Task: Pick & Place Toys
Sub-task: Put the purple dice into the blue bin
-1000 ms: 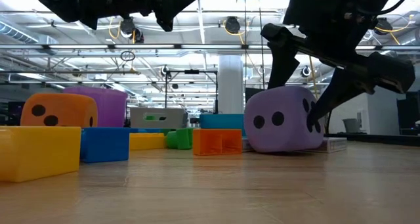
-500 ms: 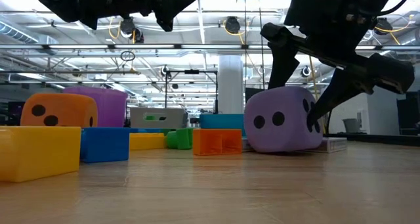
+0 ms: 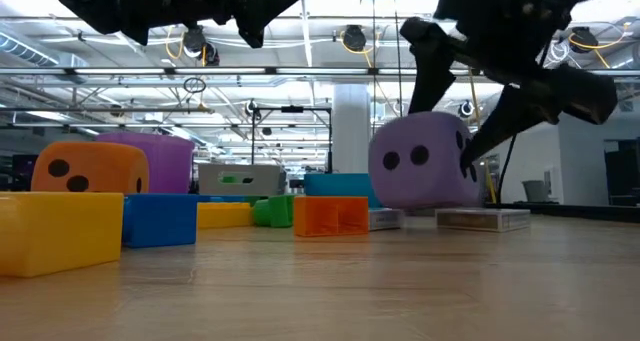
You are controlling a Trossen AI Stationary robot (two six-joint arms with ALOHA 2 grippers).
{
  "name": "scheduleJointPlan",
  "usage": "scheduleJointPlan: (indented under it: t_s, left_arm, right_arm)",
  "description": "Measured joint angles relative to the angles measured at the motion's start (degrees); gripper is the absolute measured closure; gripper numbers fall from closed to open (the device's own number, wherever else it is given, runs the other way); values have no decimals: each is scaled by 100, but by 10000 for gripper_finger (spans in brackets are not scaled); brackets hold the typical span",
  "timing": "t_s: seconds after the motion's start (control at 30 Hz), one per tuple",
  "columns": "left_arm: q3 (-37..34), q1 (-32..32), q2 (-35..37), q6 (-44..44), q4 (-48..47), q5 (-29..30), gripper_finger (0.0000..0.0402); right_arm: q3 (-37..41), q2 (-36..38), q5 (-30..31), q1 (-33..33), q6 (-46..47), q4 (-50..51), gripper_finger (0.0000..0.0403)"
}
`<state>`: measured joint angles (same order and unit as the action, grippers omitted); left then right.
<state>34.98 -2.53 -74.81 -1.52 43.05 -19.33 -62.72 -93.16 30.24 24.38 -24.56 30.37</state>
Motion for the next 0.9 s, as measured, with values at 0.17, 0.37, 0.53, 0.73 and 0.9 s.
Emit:
scheduleJointPlan:
  t_s: [0.17,0.37,0.53,0.73,0.9]
  left_arm:
    - [0,0,0,-2,2,0,158]
    - [0,0,0,-2,57,0,158]
    - [0,-1,0,-2,73,0,158]
    - [0,-2,0,-2,83,0,158]
    - [0,-2,0,12,87,0,158]
  right_arm:
    - [-2,331,366,-122,-125,-5,109]
    - [-6,614,445,-653,-638,-199,117]
    - [-11,681,445,-1416,-1606,-719,129]
    - [-11,683,401,-2557,-2776,-1683,138]
    - [-11,683,113,-3395,-3207,-2104,138]
